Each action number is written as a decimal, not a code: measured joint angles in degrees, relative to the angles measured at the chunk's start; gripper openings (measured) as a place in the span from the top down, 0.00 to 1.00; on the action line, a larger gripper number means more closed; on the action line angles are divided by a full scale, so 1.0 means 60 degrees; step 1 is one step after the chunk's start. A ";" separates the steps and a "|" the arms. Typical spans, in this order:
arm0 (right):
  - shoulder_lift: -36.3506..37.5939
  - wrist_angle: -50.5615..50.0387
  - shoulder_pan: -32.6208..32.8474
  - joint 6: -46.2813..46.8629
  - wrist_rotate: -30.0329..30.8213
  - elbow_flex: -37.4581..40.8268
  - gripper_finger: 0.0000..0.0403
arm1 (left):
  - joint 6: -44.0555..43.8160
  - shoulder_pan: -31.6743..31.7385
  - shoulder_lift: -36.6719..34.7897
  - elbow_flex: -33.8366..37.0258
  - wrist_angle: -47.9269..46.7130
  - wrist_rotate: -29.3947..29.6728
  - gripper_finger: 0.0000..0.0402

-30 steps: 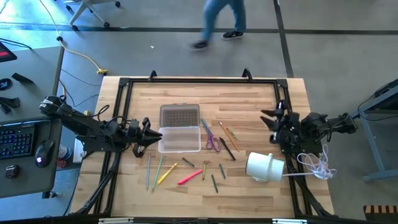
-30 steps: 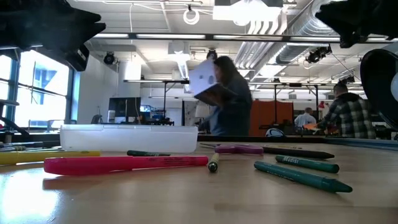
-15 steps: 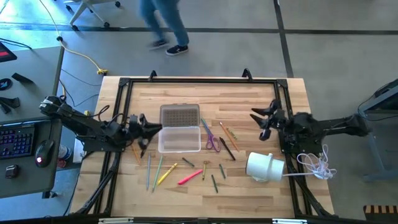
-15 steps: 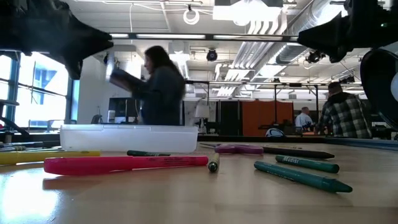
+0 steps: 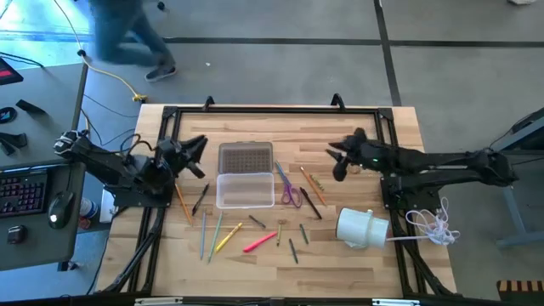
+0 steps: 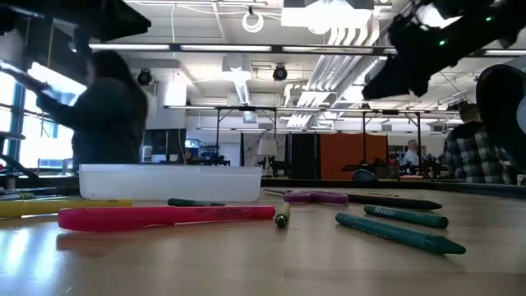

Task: Pick & place school supplies into a supply box
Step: Put the green crayon into the gray supply box

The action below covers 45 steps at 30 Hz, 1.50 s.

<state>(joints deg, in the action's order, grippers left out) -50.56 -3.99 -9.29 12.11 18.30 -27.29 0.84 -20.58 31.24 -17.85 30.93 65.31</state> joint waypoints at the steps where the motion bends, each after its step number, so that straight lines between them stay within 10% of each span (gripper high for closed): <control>1: -0.0476 -0.0111 -0.0054 0.0331 -0.0160 -0.0150 0.73 | 0.0002 0.0000 -0.0001 -0.0189 -0.0314 0.0020 0.72; 23: -0.7835 -0.6089 -0.0114 0.1524 -0.2763 -0.5696 0.73 | -0.2440 -0.0009 0.0007 -0.0594 -0.3275 0.0634 0.72; 45: -0.8500 -0.5708 -0.0125 0.2166 -0.2507 -0.5094 0.73 | -0.2728 -0.0011 0.0007 -0.0590 -0.3504 0.0330 0.72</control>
<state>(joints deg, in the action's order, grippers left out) -101.56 -38.24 -10.04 25.10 3.26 -57.86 -15.53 -20.64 31.29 -21.39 9.91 67.29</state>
